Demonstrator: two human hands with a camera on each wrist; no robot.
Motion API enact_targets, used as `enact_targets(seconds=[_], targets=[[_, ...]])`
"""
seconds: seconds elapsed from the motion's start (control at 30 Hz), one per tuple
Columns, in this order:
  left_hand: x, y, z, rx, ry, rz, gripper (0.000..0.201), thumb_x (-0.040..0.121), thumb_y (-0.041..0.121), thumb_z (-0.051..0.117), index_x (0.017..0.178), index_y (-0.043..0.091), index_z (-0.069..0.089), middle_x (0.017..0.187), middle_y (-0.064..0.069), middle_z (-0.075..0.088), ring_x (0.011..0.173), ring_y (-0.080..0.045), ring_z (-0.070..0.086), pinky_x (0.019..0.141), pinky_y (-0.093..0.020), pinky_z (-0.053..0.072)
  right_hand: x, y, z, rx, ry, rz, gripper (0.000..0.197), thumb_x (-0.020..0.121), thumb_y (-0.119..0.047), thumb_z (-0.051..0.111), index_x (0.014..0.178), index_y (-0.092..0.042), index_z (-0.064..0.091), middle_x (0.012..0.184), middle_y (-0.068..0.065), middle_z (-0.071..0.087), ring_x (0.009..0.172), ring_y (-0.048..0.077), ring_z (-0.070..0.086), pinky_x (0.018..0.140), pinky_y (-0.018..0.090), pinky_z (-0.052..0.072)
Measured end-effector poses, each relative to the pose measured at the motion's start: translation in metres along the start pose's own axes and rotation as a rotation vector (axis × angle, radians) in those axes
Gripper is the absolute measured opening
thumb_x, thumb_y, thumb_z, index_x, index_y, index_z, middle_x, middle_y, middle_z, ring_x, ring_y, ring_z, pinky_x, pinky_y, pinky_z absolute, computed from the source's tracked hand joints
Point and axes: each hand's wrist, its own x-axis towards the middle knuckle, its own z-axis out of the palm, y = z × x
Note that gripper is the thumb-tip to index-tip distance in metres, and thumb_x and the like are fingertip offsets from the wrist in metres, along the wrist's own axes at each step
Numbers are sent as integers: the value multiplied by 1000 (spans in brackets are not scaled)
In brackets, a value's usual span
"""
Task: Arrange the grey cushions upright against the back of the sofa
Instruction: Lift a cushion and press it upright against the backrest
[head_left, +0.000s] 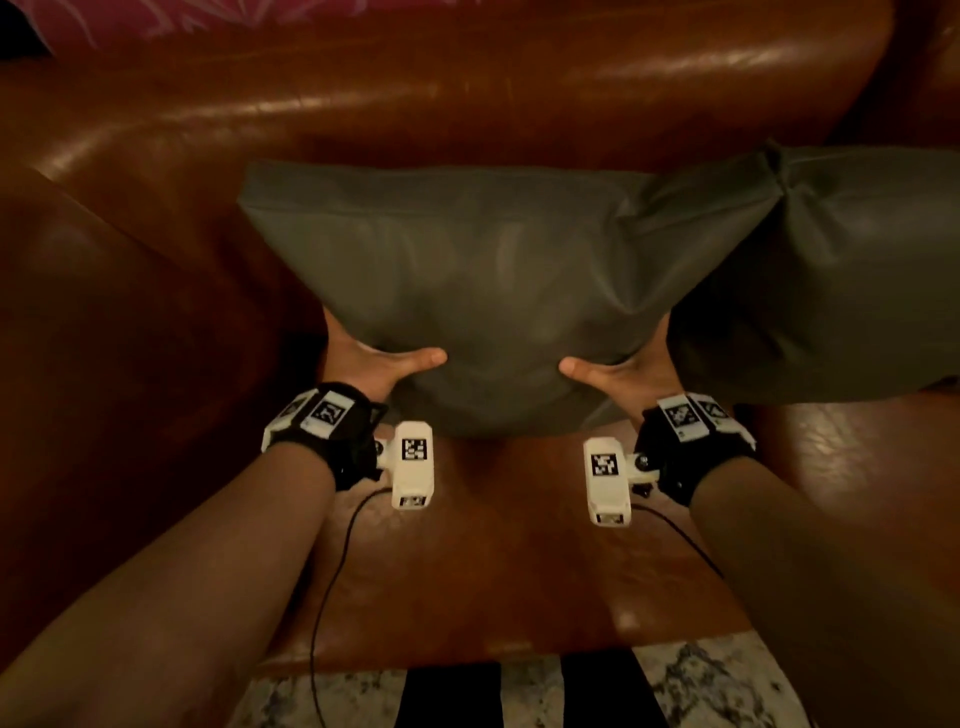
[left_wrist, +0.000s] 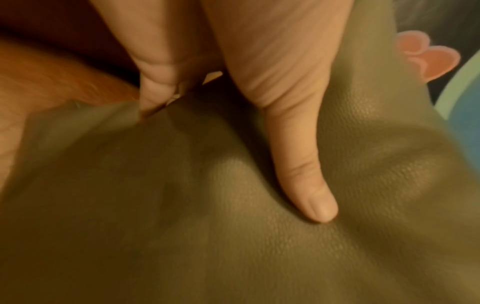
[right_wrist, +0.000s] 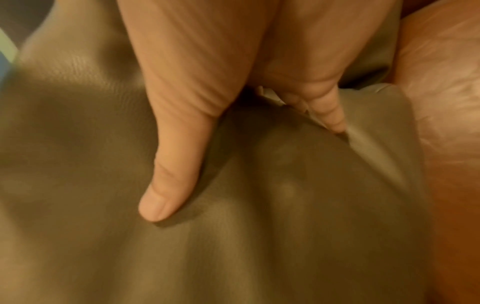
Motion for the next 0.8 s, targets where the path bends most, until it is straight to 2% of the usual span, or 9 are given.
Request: enact_targets(seconds=[0.03,0.1,0.13,0.2,0.27,0.4,0.57,0.67,0.8], targets=[[-4,-2,-3,5,17,-4,111,51,2,96,144,11,36,124,5,63,109,-4,64,89,-15,55,-4,2,-3,10,2,14,130,71,-2,95,170,-12,12,161,-3,40,133,-2,38,94,-16,29],[-14,-5,-9,21,29,-8,117,48,7,98,147,12,34,134,1,60,119,-12,62,104,-28,51,-13,10,-9,63,-3,57,138,69,-3,95,172,-21,6,170,-3,34,146,5,40,122,14,38],[-19,-9,-11,20,31,-11,118,50,5,97,148,13,33,136,0,57,121,-12,60,102,-22,51,-16,14,-12,80,-10,78,141,69,-3,95,173,-24,3,173,-1,29,153,10,36,128,30,36],[-26,-16,-13,0,36,-10,117,56,-6,92,152,13,27,135,4,53,115,-7,58,84,-2,48,-19,17,-16,110,-25,119,144,70,-3,95,173,-27,-2,177,1,21,160,16,29,130,42,33],[-29,-22,-12,-24,33,-22,115,59,-14,87,152,11,25,132,4,50,106,1,56,73,3,46,-17,17,-15,134,-41,121,144,69,-3,95,173,-28,-2,176,0,22,159,16,31,127,39,37],[-12,-30,-10,-7,-17,-30,112,55,-8,91,148,9,31,138,-4,57,114,-10,61,86,-9,53,-5,15,-10,105,-60,82,133,69,-5,96,171,-24,13,160,-9,42,137,5,44,100,9,44],[-10,-32,-13,-56,-33,-45,104,53,-7,92,142,9,41,129,-3,65,109,-2,66,83,-12,55,-5,20,-4,102,-58,65,117,70,-8,96,165,-17,30,147,-10,53,127,3,56,117,31,43],[-24,-34,-26,-82,-54,-54,97,54,-13,89,137,8,45,116,5,66,92,12,67,77,-9,54,-17,16,8,122,-81,91,125,54,-31,101,161,-19,36,149,-4,59,135,10,59,121,43,45],[-18,-33,-66,-140,-30,-58,119,36,10,100,141,9,45,124,-1,69,111,-6,69,94,-29,57,-22,8,43,94,-153,125,136,46,-61,101,160,-23,38,150,-7,61,139,14,59,118,36,50]])
